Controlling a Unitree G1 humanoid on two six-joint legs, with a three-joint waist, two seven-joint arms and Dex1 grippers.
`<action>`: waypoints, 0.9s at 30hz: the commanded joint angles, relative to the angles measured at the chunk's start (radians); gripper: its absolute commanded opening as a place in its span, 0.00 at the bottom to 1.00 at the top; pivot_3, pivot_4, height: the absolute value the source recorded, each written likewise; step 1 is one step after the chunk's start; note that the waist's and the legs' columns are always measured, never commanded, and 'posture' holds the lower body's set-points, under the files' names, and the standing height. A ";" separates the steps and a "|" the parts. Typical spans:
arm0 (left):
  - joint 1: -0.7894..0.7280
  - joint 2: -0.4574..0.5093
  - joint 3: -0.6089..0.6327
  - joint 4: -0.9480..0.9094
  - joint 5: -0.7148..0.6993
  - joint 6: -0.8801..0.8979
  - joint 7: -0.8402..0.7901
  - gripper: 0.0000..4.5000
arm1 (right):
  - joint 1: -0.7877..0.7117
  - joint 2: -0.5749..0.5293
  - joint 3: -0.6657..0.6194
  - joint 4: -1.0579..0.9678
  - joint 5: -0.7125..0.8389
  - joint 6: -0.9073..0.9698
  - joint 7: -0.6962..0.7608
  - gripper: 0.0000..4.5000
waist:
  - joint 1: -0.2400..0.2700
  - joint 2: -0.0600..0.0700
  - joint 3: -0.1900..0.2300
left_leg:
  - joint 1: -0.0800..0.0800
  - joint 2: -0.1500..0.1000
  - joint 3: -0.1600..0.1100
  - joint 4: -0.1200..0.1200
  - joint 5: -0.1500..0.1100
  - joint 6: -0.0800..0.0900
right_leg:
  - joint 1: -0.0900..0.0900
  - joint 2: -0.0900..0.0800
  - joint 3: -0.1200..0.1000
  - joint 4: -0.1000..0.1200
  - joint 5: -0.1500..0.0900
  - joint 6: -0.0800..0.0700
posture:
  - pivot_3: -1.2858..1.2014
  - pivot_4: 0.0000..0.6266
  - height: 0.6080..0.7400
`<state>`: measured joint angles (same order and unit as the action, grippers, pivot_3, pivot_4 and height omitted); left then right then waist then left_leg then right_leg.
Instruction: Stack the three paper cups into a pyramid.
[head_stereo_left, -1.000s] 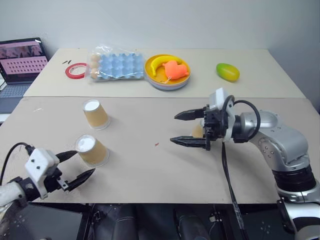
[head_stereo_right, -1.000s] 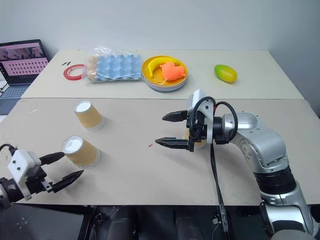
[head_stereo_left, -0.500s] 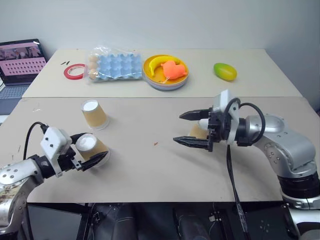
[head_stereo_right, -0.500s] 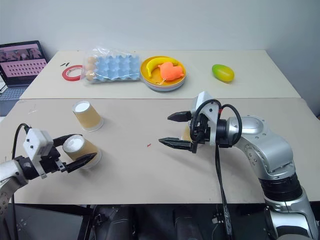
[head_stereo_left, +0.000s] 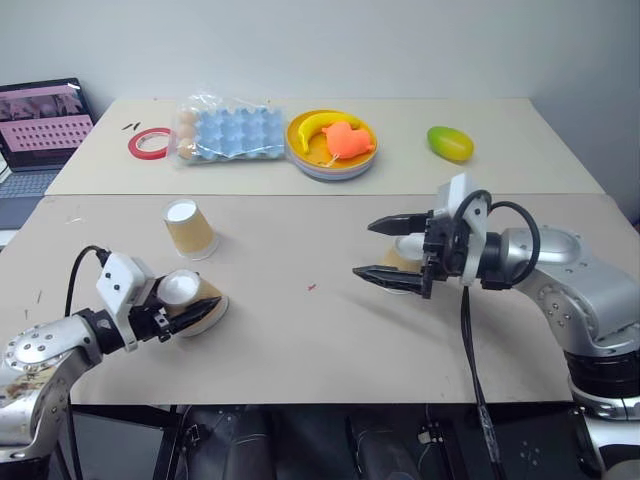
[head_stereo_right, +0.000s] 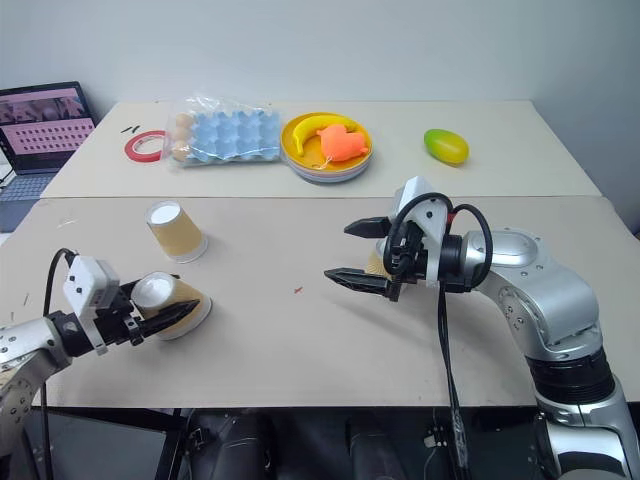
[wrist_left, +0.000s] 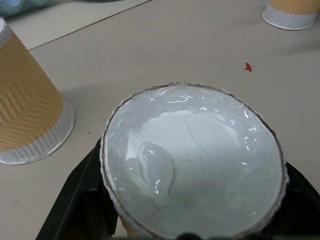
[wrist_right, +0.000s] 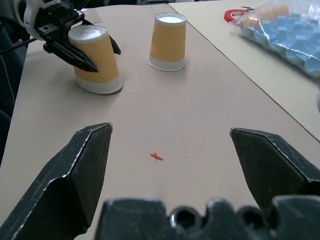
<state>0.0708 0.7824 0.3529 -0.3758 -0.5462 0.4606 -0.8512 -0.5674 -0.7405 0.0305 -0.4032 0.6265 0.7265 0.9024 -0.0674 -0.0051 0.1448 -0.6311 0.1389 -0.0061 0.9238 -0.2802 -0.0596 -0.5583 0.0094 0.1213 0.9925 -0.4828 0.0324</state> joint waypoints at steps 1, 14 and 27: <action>-0.065 -0.009 -0.032 -0.020 0.006 -0.022 0.013 0.68 | -0.006 -0.005 -0.021 -0.018 -0.012 -0.005 -0.019 1.00 | 0.003 0.000 0.000 | 0.000 0.000 0.000 0.000 0.000 0.000 | 0.001 0.000 0.000 0.000 0.000 0.000 | 0.52 0.24 0.25; -0.567 -0.338 -0.486 0.194 0.112 -0.026 0.033 0.68 | -0.012 -0.004 -0.035 -0.018 -0.032 0.010 -0.073 1.00 | 0.015 0.000 0.000 | 0.004 -0.001 -0.001 0.004 0.000 0.001 | 0.013 0.001 0.001 -0.002 0.002 0.003 | 0.52 0.24 0.25; -0.601 -0.374 -0.498 0.295 0.160 -0.099 -0.022 0.99 | 0.023 -0.013 -0.093 -0.084 -0.001 0.053 -0.134 1.00 | 0.022 0.000 0.000 | 0.008 -0.001 -0.002 0.002 0.002 0.005 | 0.016 0.001 0.000 -0.001 0.001 0.003 | 0.52 0.24 0.25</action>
<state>-0.5060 0.4104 -0.1834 -0.0295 -0.3574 0.3750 -0.8660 -0.5367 -0.7515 -0.0288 -0.4633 0.6122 0.7783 0.7802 -0.0456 -0.0050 0.1448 -0.6232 0.1374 -0.0080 0.9257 -0.2780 -0.0550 -0.5425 0.0105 0.1211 0.9918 -0.4813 0.0350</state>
